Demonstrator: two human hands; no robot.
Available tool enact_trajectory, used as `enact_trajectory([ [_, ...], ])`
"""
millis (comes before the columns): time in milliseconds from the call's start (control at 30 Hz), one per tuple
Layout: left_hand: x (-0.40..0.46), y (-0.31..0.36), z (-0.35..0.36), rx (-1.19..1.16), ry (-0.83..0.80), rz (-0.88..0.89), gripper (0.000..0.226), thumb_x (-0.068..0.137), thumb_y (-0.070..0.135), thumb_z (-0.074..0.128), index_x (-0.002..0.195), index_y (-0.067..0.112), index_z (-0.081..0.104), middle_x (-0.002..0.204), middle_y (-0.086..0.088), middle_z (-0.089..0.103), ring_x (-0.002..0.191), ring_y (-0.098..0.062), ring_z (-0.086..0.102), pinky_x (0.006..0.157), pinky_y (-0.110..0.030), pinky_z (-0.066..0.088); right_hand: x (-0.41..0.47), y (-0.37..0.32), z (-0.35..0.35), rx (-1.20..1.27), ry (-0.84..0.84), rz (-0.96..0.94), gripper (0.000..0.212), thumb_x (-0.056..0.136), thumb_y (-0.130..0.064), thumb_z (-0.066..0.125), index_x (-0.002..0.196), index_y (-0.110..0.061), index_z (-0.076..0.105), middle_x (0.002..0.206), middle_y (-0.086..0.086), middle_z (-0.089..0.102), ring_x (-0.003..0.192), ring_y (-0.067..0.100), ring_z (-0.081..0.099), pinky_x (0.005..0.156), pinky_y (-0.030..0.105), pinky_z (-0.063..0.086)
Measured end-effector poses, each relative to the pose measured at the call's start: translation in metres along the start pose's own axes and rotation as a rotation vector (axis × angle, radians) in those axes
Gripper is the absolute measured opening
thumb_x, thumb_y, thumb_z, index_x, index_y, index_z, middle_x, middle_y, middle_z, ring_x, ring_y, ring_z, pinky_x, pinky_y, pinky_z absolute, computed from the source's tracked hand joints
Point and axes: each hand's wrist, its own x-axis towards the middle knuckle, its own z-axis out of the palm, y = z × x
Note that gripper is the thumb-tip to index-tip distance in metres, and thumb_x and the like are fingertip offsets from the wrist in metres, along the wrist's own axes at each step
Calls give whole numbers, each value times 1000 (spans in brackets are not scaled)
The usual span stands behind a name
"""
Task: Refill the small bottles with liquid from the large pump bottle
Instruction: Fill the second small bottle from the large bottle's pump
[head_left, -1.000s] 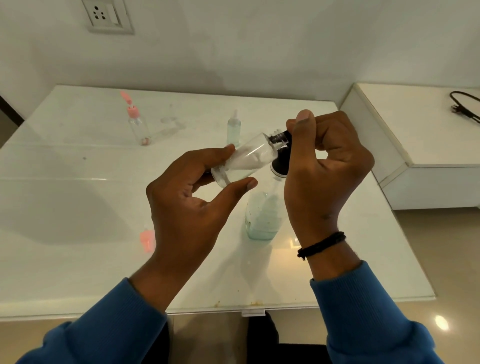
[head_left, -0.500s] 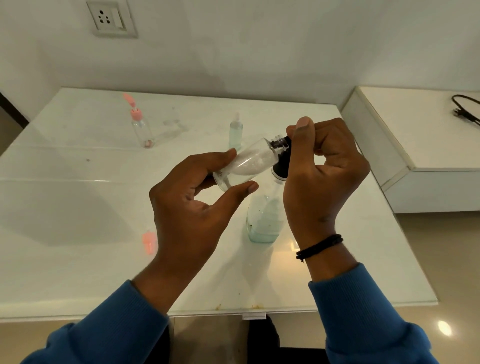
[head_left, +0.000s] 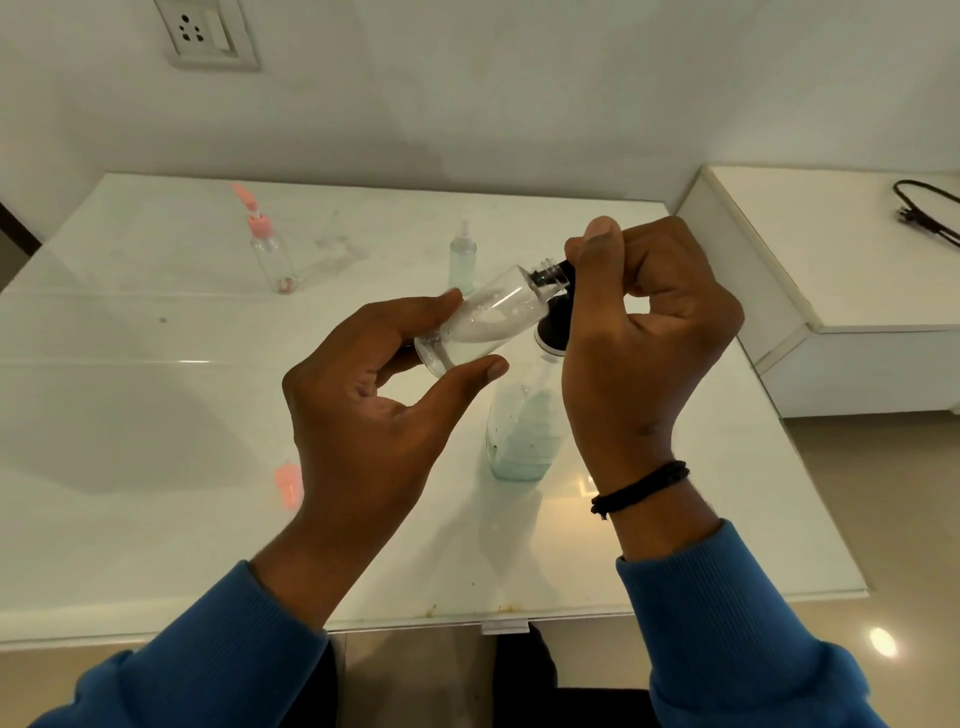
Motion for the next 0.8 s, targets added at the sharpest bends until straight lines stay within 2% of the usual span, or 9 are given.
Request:
enact_trajectory([
  [133, -1, -1, 0, 1, -8, 9, 45, 80, 25, 88, 119, 12, 69, 114, 5, 70, 106, -9, 69, 87, -19, 58, -5, 1, 1, 17, -5, 11, 32, 96, -6, 63, 65, 2, 62, 63, 14, 59, 60, 26, 55, 59, 23, 43],
  [200, 0, -1, 0, -4, -10, 5, 45, 80, 27, 87, 119, 15, 68, 114, 8, 68, 107, -7, 68, 87, -17, 57, -5, 2, 1, 17, -6, 18, 33, 96, -6, 63, 64, 3, 61, 62, 13, 59, 60, 27, 55, 58, 28, 44],
  [300, 0, 0, 1, -3, -3, 3, 45, 80, 26, 88, 118, 11, 70, 114, 3, 71, 107, -10, 69, 87, -18, 58, -1, 1, 0, -1, -3, -18, 34, 95, -6, 64, 63, 3, 59, 62, 12, 59, 59, 29, 55, 58, 37, 44],
  [367, -1, 1, 1, 6, 0, 5, 44, 80, 24, 88, 118, 10, 70, 114, 2, 71, 106, -11, 69, 87, -18, 58, 0, 1, 0, -15, 7, -31, 33, 95, -6, 64, 63, 2, 60, 62, 12, 59, 59, 28, 55, 57, 36, 44],
  [533, 0, 0, 0, 13, -11, 17, 45, 80, 27, 88, 119, 13, 69, 114, 12, 67, 105, -2, 67, 87, -15, 56, -5, 2, 0, -2, 3, -21, 34, 95, -3, 64, 63, 2, 58, 62, 11, 58, 60, 26, 53, 58, 38, 43],
  [667, 1, 2, 0, 5, -7, 20, 45, 80, 27, 87, 119, 17, 67, 114, 11, 67, 107, -3, 67, 87, -13, 54, 1, 1, -1, -7, -6, -33, 34, 95, -3, 64, 62, 0, 57, 61, 11, 58, 60, 33, 54, 57, 42, 43],
  [800, 0, 0, 0, 12, -11, 18, 45, 81, 28, 87, 119, 15, 68, 114, 13, 66, 105, -1, 67, 87, -15, 56, -4, 1, 1, 7, -15, -12, 34, 95, -4, 64, 63, 1, 58, 62, 13, 58, 60, 31, 55, 58, 42, 44],
])
